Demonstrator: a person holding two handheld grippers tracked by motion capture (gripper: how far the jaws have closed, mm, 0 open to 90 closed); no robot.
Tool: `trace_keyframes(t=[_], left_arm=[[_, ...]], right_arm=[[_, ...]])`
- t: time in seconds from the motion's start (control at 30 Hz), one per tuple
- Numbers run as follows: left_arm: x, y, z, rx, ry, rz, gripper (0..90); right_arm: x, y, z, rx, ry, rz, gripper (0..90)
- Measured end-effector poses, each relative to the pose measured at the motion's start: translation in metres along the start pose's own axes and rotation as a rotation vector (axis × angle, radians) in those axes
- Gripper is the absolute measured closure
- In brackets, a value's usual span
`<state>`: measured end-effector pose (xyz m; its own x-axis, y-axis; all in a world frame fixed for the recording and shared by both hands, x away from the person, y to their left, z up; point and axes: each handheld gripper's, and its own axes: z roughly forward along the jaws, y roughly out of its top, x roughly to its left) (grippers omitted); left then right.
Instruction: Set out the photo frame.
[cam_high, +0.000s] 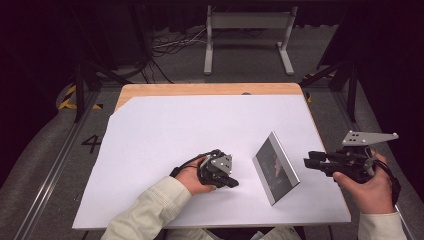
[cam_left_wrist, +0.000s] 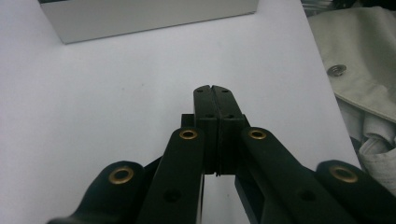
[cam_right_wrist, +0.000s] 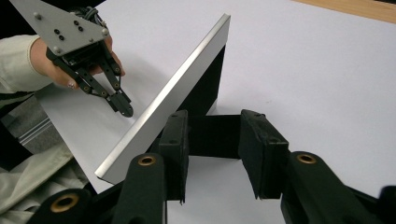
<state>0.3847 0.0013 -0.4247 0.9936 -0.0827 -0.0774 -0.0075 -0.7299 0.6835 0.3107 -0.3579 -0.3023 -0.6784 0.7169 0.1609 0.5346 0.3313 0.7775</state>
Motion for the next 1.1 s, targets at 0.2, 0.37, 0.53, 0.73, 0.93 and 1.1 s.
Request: trace_keyframes(t=[0.2,0.37,0.53,0.73,0.93,1.1], left_arm=[[0.002,-0.005,-0.005,-0.002,0.02,-0.02,90.0],[0.003,-0.01,-0.014,-0.015,0.041,-0.045,90.0],[0.005,-0.021,-0.026,-0.031,0.066,-0.074,89.7],[0.004,-0.028,-0.036,-0.051,0.085,-0.092,89.2],[0.007,-0.034,-0.036,-0.041,0.1,-0.109,88.4],[0.008,-0.034,-0.036,-0.027,0.115,-0.105,87.9]], right_arm=[[0.005,0.005,-0.003,-0.006,-0.005,0.034,61.8],[0.009,0.011,-0.004,-0.01,0.004,0.06,61.8],[0.01,0.02,-0.001,0.015,0.013,0.074,61.7],[0.01,0.029,0.001,0.048,0.007,0.09,61.6],[0.011,0.035,0.008,0.094,-0.001,0.135,60.1],[0.01,0.038,0.01,0.101,-0.006,0.141,59.4]])
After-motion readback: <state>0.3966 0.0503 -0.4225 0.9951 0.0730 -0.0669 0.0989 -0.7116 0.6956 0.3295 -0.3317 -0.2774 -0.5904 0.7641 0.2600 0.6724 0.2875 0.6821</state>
